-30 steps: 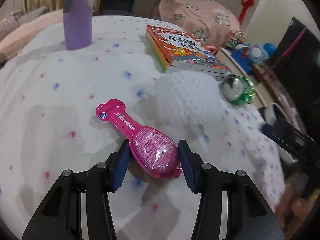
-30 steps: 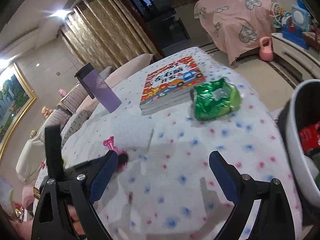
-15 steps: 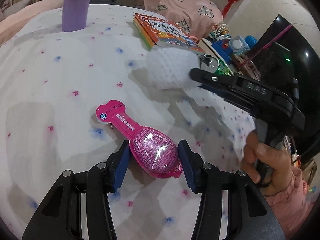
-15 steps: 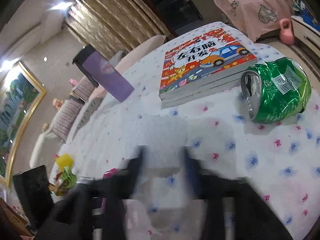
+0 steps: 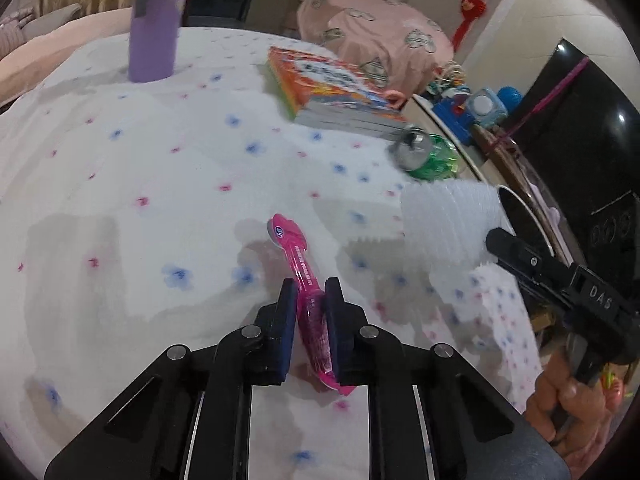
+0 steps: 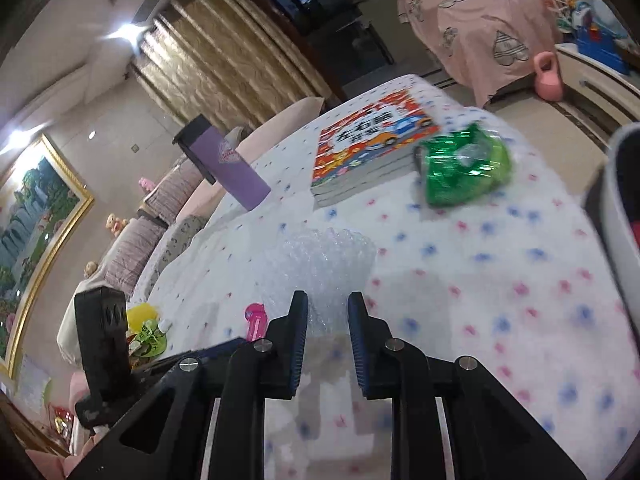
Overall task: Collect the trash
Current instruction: 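Grasp the pink brush with left gripper while right gripper grasps the white foam net, then carry the pink brush and white foam net into the bin and release both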
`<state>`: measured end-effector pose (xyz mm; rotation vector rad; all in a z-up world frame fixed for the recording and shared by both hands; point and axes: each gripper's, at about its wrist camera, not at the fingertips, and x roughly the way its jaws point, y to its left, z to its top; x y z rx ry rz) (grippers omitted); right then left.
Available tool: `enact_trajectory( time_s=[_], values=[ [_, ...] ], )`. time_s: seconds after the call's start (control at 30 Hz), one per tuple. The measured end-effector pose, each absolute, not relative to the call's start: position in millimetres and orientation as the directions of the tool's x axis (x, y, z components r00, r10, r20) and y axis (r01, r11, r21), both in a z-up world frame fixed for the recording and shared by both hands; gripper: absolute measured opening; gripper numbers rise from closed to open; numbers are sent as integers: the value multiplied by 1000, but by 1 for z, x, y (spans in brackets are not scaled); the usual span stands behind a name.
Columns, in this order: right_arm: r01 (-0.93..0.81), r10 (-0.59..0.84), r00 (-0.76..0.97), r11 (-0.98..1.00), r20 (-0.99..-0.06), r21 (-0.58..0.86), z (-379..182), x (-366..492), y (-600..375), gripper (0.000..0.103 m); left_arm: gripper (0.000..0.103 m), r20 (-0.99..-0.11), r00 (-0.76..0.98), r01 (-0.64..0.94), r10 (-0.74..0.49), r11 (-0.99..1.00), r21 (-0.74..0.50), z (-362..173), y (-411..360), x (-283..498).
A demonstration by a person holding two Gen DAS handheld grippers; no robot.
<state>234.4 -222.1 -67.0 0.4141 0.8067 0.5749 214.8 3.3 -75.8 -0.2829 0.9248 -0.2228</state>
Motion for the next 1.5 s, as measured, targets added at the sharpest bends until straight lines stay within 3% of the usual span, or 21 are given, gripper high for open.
enact_trajectory(
  time_s=[0.7,1.5],
  values=[
    [-196,513,693,811,-507,552,-56,173,-315,21,11,-700,570,242,-430,902,-358,-42,-81,198],
    [-44,347,791,853,-503,520,-49,160,-418,21,11,-674,528,404,-516,851,-335,-14,-186,221]
  ],
)
